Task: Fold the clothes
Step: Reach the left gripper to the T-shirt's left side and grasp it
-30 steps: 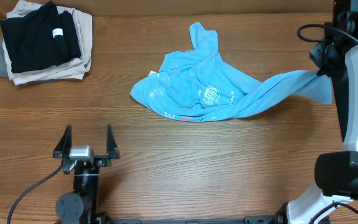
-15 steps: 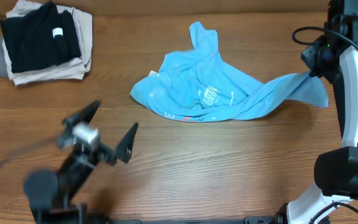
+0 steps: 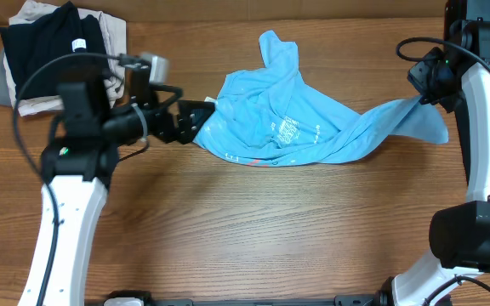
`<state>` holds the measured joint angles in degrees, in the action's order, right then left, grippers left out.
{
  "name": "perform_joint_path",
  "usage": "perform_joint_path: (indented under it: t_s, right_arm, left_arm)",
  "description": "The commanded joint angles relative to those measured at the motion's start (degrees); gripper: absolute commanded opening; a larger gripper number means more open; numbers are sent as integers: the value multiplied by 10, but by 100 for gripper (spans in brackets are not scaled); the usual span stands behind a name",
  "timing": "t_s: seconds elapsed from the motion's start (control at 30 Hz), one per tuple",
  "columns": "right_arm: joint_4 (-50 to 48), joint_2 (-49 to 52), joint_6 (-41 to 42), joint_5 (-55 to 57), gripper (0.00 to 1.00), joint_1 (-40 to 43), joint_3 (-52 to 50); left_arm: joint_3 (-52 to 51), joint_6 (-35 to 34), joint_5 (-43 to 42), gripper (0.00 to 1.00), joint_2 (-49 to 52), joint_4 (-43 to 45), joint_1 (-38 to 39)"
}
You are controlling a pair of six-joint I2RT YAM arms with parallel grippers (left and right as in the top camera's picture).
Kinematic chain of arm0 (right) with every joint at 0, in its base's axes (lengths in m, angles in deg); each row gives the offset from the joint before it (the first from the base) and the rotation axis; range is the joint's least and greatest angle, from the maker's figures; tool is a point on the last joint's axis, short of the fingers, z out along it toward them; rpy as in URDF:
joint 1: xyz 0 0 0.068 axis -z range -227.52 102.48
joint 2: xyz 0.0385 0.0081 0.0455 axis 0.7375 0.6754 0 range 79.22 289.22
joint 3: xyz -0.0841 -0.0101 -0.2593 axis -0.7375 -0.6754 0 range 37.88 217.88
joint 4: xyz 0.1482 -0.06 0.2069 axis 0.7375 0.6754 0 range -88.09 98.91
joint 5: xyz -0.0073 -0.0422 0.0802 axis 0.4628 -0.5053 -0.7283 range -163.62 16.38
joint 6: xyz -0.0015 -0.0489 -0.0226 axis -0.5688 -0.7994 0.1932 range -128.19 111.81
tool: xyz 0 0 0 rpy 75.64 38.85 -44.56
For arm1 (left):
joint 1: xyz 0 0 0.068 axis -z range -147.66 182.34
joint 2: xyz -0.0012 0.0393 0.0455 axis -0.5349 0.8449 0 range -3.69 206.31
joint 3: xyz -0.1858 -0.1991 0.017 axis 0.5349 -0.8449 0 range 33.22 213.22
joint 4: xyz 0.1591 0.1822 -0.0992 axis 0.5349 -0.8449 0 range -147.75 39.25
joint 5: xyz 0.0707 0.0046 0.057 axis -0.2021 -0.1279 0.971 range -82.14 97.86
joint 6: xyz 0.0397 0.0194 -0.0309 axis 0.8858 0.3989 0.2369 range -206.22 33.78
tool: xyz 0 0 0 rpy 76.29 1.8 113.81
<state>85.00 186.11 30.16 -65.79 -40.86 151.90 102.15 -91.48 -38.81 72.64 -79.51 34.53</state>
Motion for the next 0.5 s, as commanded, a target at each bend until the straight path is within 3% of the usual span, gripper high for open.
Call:
perform_joint_path:
  t_s: [0.0,0.07,0.17,0.33,0.47]
  right_arm:
    - [-4,-8,-7,0,4,-3,1]
    - [-3,-8,-7,0,4,-3,1]
    - [-1,-8,-7,0,4,-3,1]
    - [2,-8,-29,0,4,-3,1]
    - [9,-8,-29,0,4,-3,1]
  left_arm:
    - [61,-19,167,100,50,-30,93]
    - [92,-38,267,100,89,-52,146]
    - [131,-38,329,100,157,-57,202]
    - [137,-71,270,100,269,64,236]
    - [137,-104,275,100,336,126,245]
